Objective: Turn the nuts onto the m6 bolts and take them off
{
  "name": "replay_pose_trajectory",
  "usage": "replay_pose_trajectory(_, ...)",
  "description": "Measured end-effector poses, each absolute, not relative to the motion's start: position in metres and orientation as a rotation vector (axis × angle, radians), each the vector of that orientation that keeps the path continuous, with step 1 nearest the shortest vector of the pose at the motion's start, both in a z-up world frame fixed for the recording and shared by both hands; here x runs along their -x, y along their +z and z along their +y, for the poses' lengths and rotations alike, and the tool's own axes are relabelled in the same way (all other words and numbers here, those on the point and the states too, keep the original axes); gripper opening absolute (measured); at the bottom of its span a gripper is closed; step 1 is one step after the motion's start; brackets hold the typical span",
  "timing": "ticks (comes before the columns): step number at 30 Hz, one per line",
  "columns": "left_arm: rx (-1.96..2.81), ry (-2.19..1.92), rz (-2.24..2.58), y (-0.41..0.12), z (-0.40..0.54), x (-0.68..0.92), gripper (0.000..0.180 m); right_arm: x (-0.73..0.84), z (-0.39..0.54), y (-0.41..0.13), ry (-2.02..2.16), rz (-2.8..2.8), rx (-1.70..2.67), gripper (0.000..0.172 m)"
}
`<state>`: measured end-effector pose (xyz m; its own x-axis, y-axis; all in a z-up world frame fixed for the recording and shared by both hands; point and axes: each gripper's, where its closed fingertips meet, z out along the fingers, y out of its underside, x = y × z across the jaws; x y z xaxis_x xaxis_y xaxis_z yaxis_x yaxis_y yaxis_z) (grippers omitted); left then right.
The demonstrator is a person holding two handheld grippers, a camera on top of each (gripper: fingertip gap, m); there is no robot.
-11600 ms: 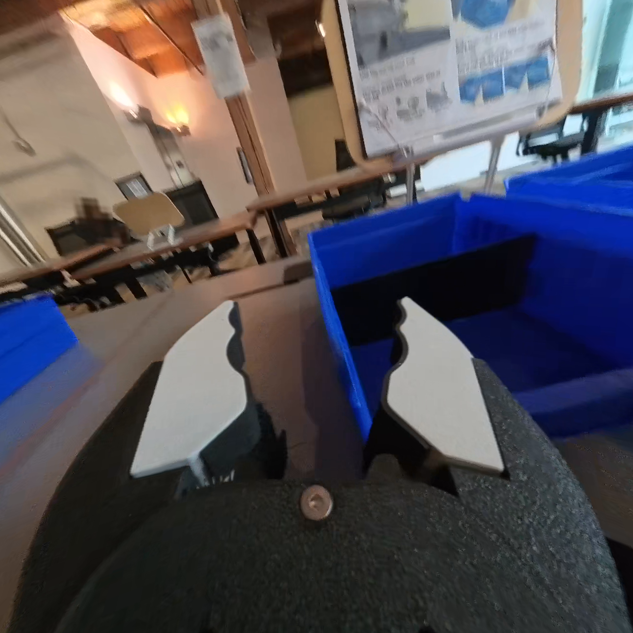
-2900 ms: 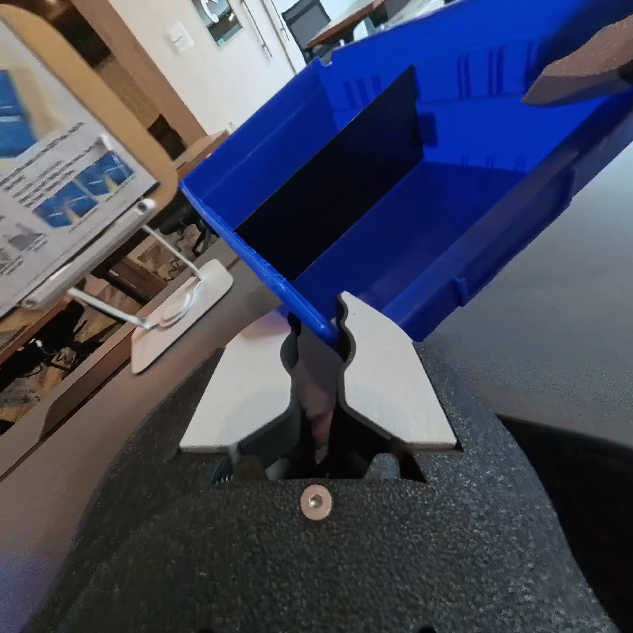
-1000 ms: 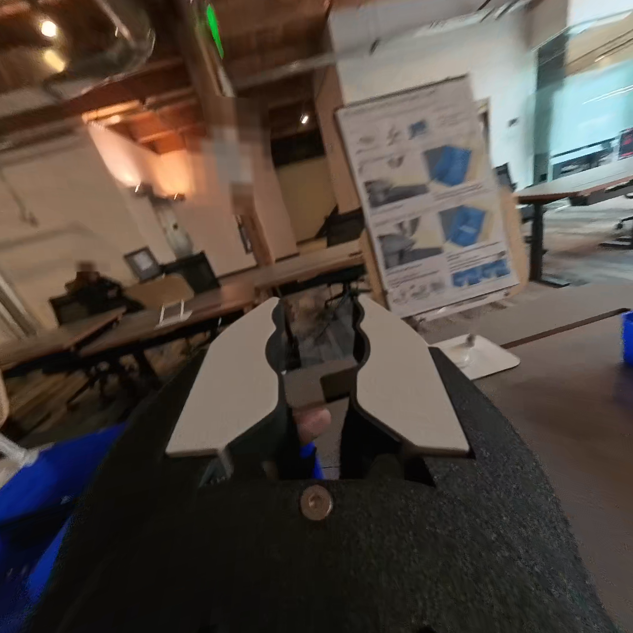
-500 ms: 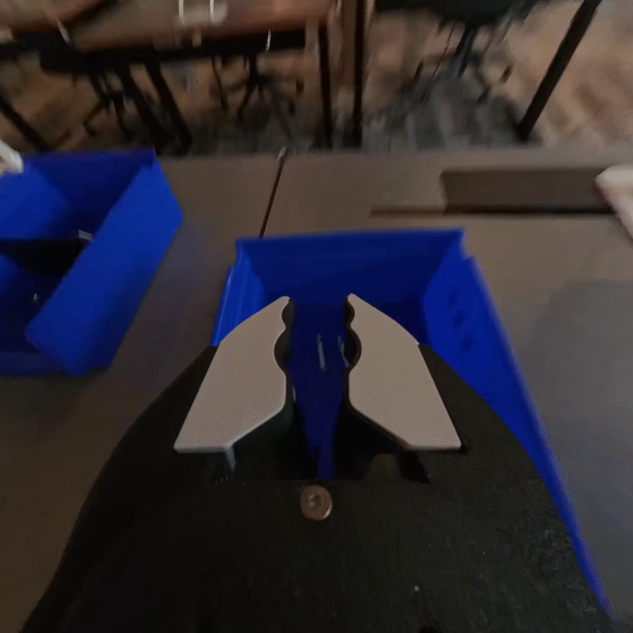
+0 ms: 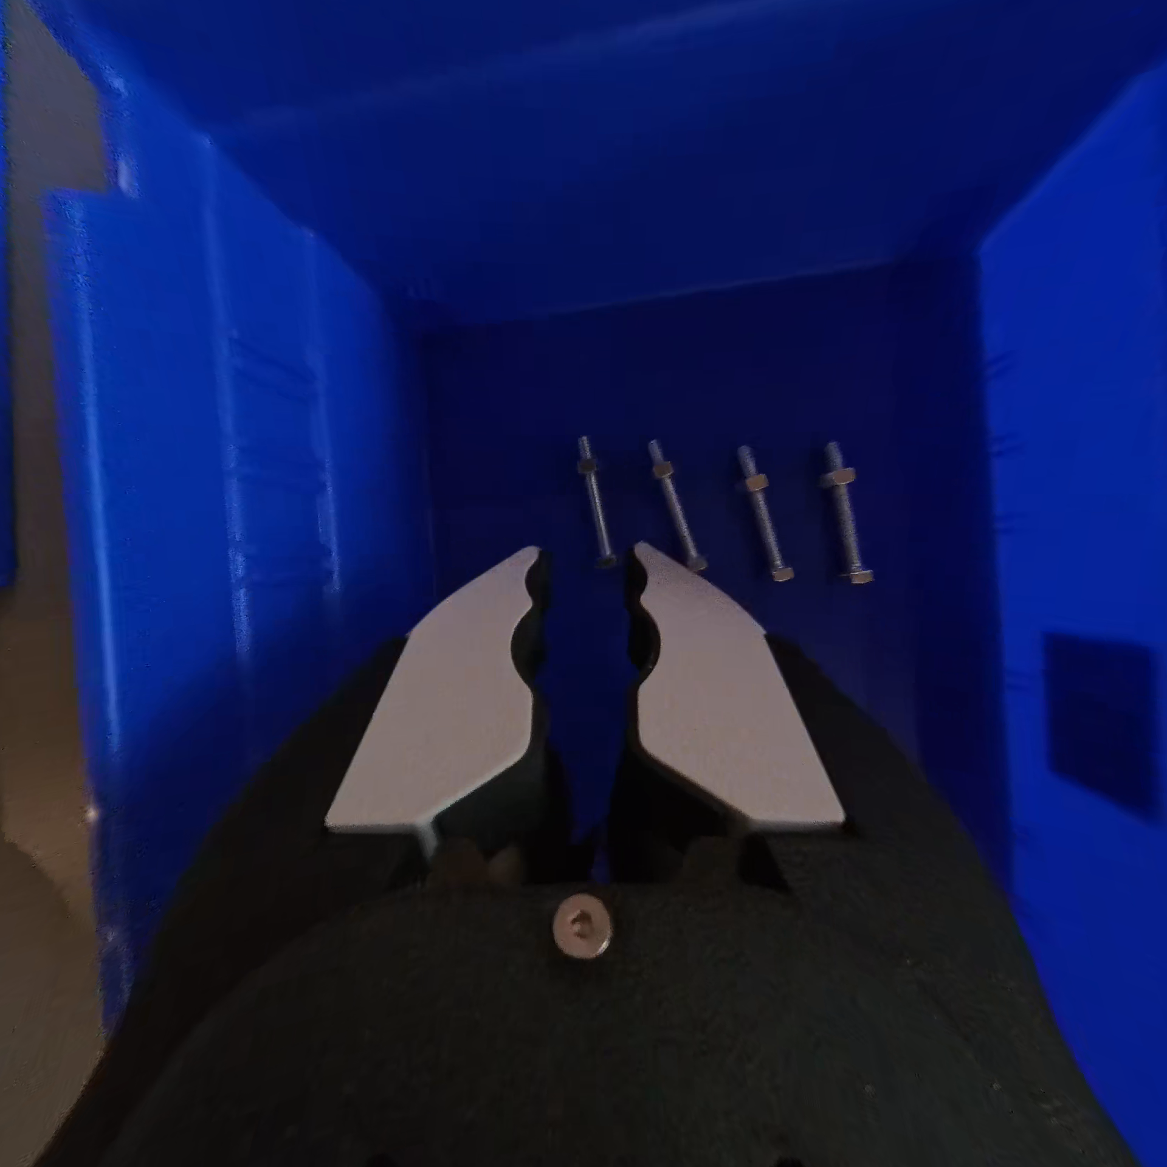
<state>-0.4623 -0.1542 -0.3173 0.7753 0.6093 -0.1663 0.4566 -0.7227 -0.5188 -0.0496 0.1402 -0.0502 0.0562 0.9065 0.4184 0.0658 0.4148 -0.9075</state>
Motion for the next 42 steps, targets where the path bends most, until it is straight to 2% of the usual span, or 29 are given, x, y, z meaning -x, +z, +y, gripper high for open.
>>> replay_pose_trajectory(3, 2.515, 0.480, -0.820, -0.323, -0.159, 0.466, 0.019, 0.051, 0.140, -0.052, 0.853, -1.371, 0.969, 0.039)
replay_pose_trajectory(13, 2.415, 0.680, -1.036, -0.325, -0.170, 0.480, 0.020, 0.046, 0.140, -0.046, 0.873, -1.348, 0.959, 0.040)
replay_pose_trajectory(21, 2.111, 0.896, -1.191, -0.297, -0.170, 0.492, 0.019, 0.048, 0.133, -0.044, 0.892, -1.353, 0.946, 0.040)
replay_pose_trajectory(26, 2.217, 0.785, -1.108, -0.303, -0.157, 0.485, 0.008, 0.045, 0.132, -0.044, 0.886, -1.365, 0.941, 0.041)
replay_pose_trajectory(29, 2.229, 0.433, -1.080, -0.316, -0.140, 0.470, 0.002, 0.042, 0.135, -0.042, 0.895, -1.354, 0.944, 0.041)
replay_pose_trajectory(31, 2.244, 0.365, -1.049, -0.318, -0.138, 0.469, 0.004, 0.040, 0.137, -0.043, 0.893, -1.351, 0.949, 0.041)
replay_pose_trajectory(33, 2.315, 0.369, -1.007, -0.320, -0.142, 0.468, 0.024, 0.040, 0.139, -0.043, 0.881, -1.350, 0.953, 0.041)
replay_pose_trajectory(34, 2.347, 0.370, -0.988, -0.320, -0.143, 0.467, 0.028, 0.040, 0.140, -0.043, 0.877, -1.350, 0.954, 0.041)
replay_pose_trajectory(39, 2.368, 0.348, -0.972, -0.324, -0.143, 0.472, 0.020, 0.042, 0.141, -0.047, 0.859, -1.359, 0.958, 0.041)
replay_pose_trajectory(42, 2.403, 0.333, -0.972, -0.332, -0.144, 0.472, 0.020, 0.045, 0.141, -0.051, 0.851, -1.372, 0.965, 0.041)
